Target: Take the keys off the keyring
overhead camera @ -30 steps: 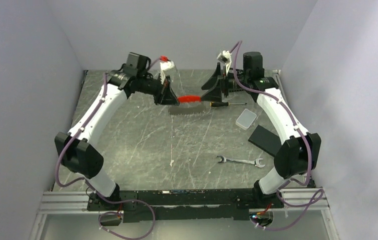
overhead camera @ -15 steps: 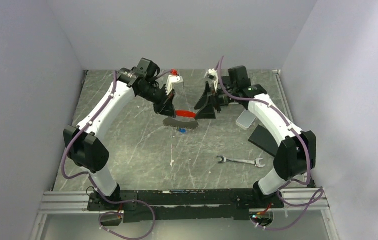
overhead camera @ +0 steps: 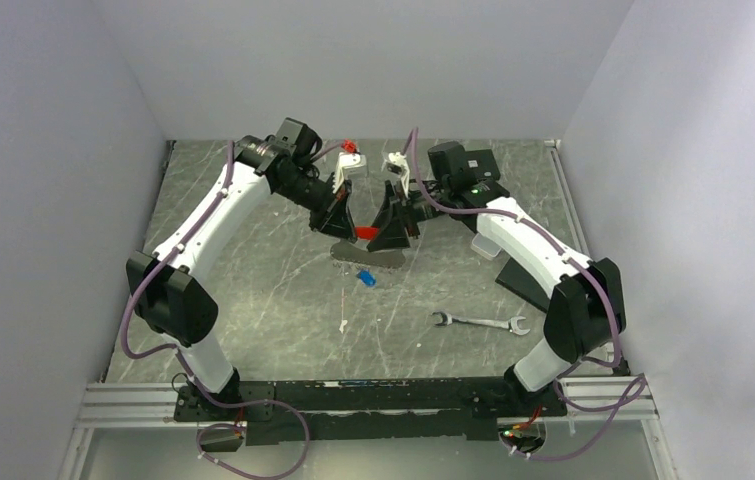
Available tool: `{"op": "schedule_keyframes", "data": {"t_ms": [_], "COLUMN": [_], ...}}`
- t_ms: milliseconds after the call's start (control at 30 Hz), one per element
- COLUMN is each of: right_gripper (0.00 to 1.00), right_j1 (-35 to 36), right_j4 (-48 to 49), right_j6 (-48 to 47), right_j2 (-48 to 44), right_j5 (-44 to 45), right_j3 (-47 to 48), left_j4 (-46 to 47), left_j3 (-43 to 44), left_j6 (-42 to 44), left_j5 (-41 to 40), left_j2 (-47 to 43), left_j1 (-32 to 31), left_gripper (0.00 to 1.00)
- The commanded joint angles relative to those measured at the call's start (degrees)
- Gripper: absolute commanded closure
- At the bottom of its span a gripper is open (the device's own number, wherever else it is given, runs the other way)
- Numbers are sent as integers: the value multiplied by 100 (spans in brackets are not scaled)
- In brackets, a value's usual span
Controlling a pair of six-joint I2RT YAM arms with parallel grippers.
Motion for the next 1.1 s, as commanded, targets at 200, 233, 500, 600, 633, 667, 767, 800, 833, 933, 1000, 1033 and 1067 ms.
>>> {"op": "schedule_keyframes", "data": {"t_ms": [200,233,500,600,633,667,767,800,833,933,1000,1033,1067], "right_gripper": [74,79,100,100,100,100,100,100,100,100,100,100,100], "right_j1": [257,257,171,-17,-108,-204,-485,-553,-612,-746,-793,-804,-806], "right_j4": [2,6,858,1568,1820,2141,3173,3393,3502,3493,3569,3628,3696], "right_j6": [-1,20,999,1849,2162,2545,3638,3859,4002,4195,4349,4456,4559], "right_j2": [151,154,-4,-87,-90,-101,-141,-151,-153,-176,-199,-212,-214], "right_j5": [-97,-105,-30,-13,-19,-13,-23,-28,-21,53,82,99,117], "right_j3": [193,196,53,-3,7,-4,-42,4,72,304,386,406,418], "left_j4": [-112,-108,189,609,841,1127,2165,2560,2915,3947,4189,4228,4391], "left_j3": [296,303,321,283,230,146,-303,-509,-716,-1415,-1636,-1694,-1800], "left_j6": [166,166,-216,-712,-955,-1233,-2029,-2314,-2507,-2995,-3039,-3036,-3105], "left_j5": [479,465,502,824,981,1187,1473,1468,1439,1285,1460,1560,1680], "left_j2": [-15,-7,-74,-167,-224,-291,-631,-781,-937,-1402,-1485,-1479,-1487], "left_j1": [-45,-38,177,673,897,1117,1674,1802,1891,2012,2020,2020,2020], "left_gripper": [100,100,83,45,31,20,1,1,0,1,1,1,1]}}
